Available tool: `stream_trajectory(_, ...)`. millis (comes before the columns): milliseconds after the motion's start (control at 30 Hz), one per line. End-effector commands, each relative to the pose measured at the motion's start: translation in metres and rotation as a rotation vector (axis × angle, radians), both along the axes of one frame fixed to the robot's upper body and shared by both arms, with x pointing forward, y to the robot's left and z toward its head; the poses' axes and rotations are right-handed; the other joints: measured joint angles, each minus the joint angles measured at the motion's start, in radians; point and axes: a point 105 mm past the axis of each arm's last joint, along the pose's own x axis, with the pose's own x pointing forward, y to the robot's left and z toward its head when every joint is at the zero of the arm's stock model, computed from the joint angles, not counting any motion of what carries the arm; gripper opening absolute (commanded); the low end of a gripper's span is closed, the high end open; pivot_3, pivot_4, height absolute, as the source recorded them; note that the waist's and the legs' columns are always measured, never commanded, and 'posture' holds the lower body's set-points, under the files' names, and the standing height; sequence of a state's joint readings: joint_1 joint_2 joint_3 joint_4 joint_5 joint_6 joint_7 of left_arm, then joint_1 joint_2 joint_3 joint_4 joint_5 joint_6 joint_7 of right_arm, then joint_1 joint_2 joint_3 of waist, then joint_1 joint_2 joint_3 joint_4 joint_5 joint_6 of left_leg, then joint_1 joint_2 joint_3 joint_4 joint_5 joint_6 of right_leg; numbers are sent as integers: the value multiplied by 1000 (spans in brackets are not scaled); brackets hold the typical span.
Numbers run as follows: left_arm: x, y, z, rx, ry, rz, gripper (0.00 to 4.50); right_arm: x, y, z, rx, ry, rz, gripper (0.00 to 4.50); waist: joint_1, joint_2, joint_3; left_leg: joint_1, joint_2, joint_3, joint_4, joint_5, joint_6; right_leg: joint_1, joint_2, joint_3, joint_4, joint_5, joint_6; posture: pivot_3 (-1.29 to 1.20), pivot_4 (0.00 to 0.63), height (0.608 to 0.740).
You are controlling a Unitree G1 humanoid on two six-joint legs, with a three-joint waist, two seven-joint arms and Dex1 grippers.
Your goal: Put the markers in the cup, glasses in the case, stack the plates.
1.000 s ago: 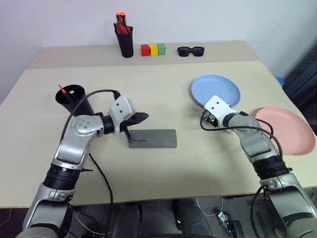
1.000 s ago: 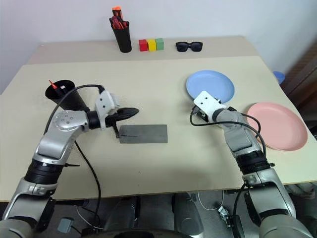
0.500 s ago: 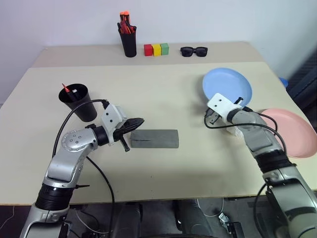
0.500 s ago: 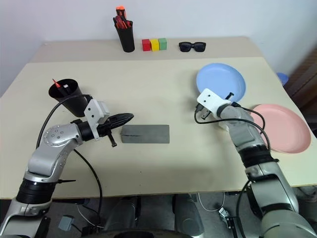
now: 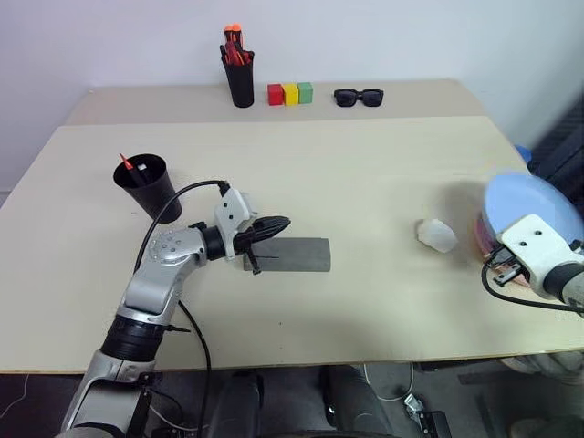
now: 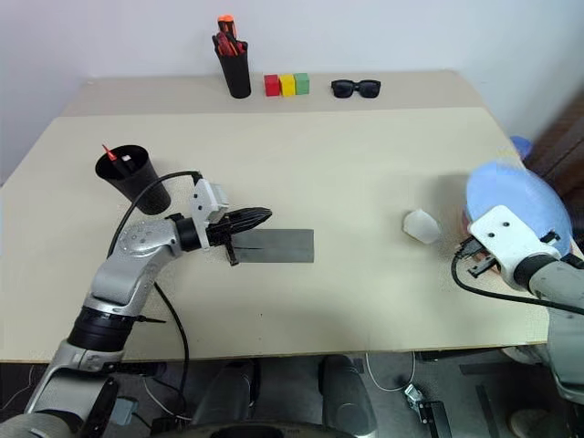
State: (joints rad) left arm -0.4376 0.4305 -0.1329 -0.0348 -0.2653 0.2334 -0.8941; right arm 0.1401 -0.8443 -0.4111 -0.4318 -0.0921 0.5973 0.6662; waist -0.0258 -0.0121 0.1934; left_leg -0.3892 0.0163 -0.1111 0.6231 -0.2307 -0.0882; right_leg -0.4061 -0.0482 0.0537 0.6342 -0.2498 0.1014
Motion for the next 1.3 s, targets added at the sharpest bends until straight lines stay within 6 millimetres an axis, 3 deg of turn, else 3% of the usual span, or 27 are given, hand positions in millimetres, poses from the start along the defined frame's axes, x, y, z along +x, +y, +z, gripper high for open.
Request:
stream_trajectory(33, 1, -1, 11, -3, -57, -16, 0, 1, 10, 17, -25, -65, 43, 2835, 0, 0, 0, 0, 0, 0, 0, 0, 0, 0, 0, 0, 0, 0, 0, 0, 150, 740)
stream_trajectory(100, 2, 0, 11, -2, -60, -15, 0, 1, 14, 18, -20, -64, 62, 3830, 3, 0, 0, 0, 0, 0, 0, 0, 0, 0, 0, 0, 0, 0, 0, 0, 150, 740)
stream_trajectory(133, 1, 4, 11, 1, -62, -3, 0, 4, 25, 17, 22, -70, 102, 4296, 4, 0, 0, 0, 0, 0, 0, 0, 0, 0, 0, 0, 0, 0, 0, 0, 150, 740)
stream_trajectory(300, -3, 15, 9, 2, -57, 43, 0, 28, 53, -1, 154, -61, 175, 4296, 0, 0, 0, 0, 0, 0, 0, 0, 0, 0, 0, 0, 0, 0, 0, 0, 150, 740)
stream_trajectory(467, -9, 21, 7, 3, -53, 78, 0, 53, 48, -27, 182, -42, 107, 4296, 9, 0, 0, -1, 0, 0, 0, 0, 0, 0, 0, 0, 0, 0, -1, 0, 150, 740)
stream_trajectory(567, -11, 25, 6, 10, -49, 97, 0, 62, 40, -36, 183, -35, 56, 3561, 10, 0, 0, -1, 0, 0, 0, 0, 0, 0, 0, 0, -1, 0, 0, 0, 150, 740)
stream_trajectory(733, -14, 30, 4, 13, -41, 120, 0, 64, 39, -29, 179, -67, 55, 1125, 8, 0, 0, -1, 0, 0, -1, 0, 0, 0, 0, 0, 0, 0, 0, 0, 150, 740)
stream_trajectory(800, -14, 32, 3, 13, -34, 130, 0, 61, 31, -16, 146, -111, 31, 209, 7, 0, 0, -1, 0, 0, -1, 0, 0, 0, 0, 0, -1, 0, 0, 0, 150, 740)
stream_trajectory(833, -14, 32, 2, 13, -32, 135, 0, 60, 26, -10, 129, -133, 15, 4, 7, 0, 0, -1, 0, 0, -1, 0, 0, 0, 0, 0, 0, 0, 0, 0, 150, 740)
stream_trajectory(967, -13, 32, 2, -34, -8, 157, 0, 51, -9, 16, 29, -226, -128, 4, 8, 0, 0, -1, 0, 0, -1, 0, 0, 0, 0, 0, -1, 0, 0, 0, 150, 740)
stream_trajectory(1100, -12, 31, 1, -51, 7, 160, 0, 39, -31, 23, 27, -245, -232, 4, 9, 0, 0, -1, 0, 0, -1, 0, 0, 0, 0, 0, -1, 0, 0, 0, 150, 740)
stream_trajectory(1300, -12, 34, -4, -45, 16, 168, 0, 29, -52, 15, -43, -222, -323, 2823, 3, 0, 0, -1, 0, 0, -1, 0, 0, 0, 0, 0, -1, 0, -1, 0, 150, 740)
